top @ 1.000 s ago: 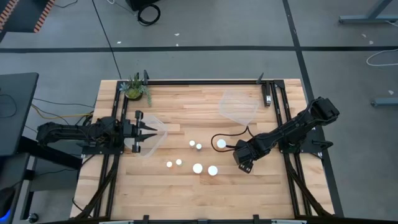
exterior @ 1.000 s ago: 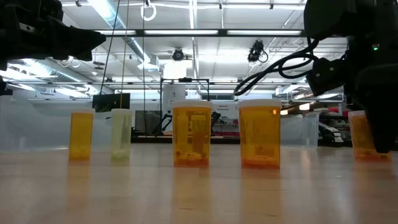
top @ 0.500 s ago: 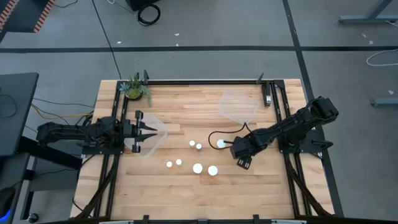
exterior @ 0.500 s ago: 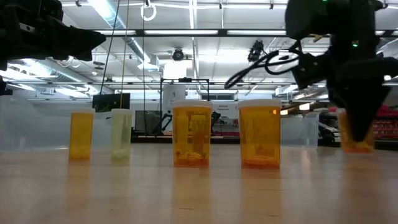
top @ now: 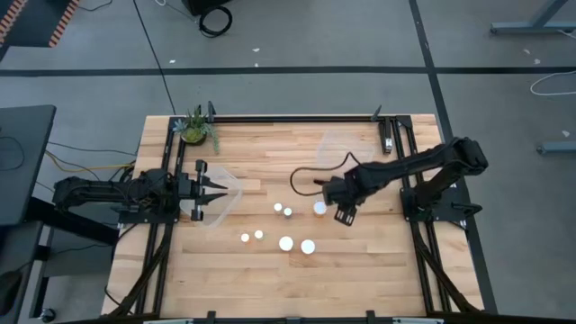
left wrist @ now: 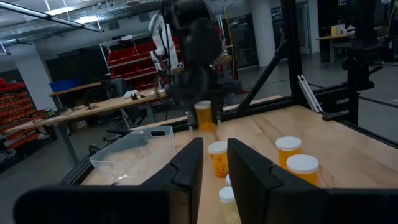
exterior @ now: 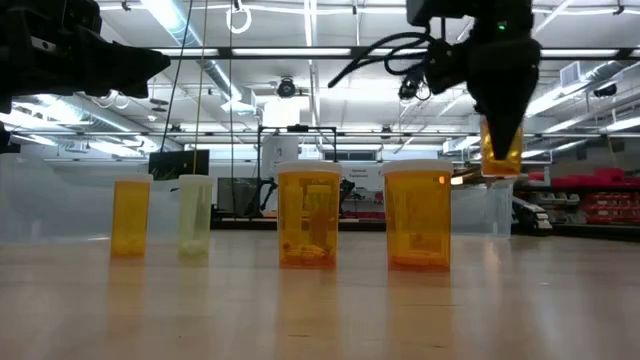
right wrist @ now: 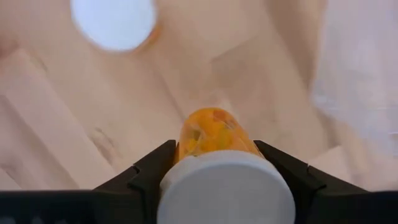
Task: Pick and place medicine bottles into bin by pill shape (circle, oval)
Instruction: Put the large orange pill bottle into the right transparent bin
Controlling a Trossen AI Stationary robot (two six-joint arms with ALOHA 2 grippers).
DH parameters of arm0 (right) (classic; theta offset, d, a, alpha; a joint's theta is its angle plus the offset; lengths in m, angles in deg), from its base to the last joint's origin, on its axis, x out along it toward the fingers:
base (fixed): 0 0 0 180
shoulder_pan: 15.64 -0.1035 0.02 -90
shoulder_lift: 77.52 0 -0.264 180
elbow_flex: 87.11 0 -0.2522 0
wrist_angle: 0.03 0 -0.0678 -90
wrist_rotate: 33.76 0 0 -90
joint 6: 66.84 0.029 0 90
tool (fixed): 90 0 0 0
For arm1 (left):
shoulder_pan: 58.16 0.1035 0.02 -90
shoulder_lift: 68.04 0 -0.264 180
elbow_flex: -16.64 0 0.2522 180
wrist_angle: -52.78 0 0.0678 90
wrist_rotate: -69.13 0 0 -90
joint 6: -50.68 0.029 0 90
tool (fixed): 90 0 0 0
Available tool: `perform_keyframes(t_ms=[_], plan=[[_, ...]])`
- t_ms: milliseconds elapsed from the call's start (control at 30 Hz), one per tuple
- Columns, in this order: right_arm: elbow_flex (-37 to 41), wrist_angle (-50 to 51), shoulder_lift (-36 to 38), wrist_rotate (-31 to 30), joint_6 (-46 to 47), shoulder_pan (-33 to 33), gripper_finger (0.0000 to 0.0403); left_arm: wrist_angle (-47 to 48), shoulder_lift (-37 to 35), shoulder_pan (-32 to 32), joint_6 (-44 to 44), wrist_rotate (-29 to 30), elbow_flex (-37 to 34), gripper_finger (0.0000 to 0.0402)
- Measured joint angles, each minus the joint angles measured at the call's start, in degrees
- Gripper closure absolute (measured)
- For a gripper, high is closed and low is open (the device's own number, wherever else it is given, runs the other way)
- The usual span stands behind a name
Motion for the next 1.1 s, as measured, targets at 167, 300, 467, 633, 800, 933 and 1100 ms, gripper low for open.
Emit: perform_keyframes(t_ms=[167, 300, 467, 633, 800, 933, 1100], plan=[[-3.9, 4.0, 0.0, -1.4, -3.9, 4.2, 0.0189, 0.0, 0.0, 0.0, 0.0, 0.0, 0.0, 0.0315], [-4.3, 4.2, 0.0, -1.4, -7.3, 8.2, 0.0189, 0.0, 0.0, 0.0, 0.0, 0.0, 0.0, 0.032], [-4.3, 4.2, 0.0, -1.4, -12.0, 13.6, 0.0189, 0.0, 0.0, 0.0, 0.0, 0.0, 0.0, 0.0323], [-4.3, 4.2, 0.0, -1.4, -16.0, 19.2, 0.0189, 0.0, 0.0, 0.0, 0.0, 0.0, 0.0, 0.0318], [-4.3, 3.2, 0.0, -1.3, -20.1, 24.6, 0.0189, 0.0, 0.0, 0.0, 0.0, 0.0, 0.0, 0.0315], [-4.3, 1.3, 0.0, -1.2, -23.3, 28.8, 0.0189, 0.0, 0.0, 0.0, 0.0, 0.0, 0.0, 0.032], [-3.8, -1.7, 0.0, 0.1, -26.2, 33.7, 0.0189, 0.0, 0.0, 0.0, 0.0, 0.0, 0.0, 0.0323]])
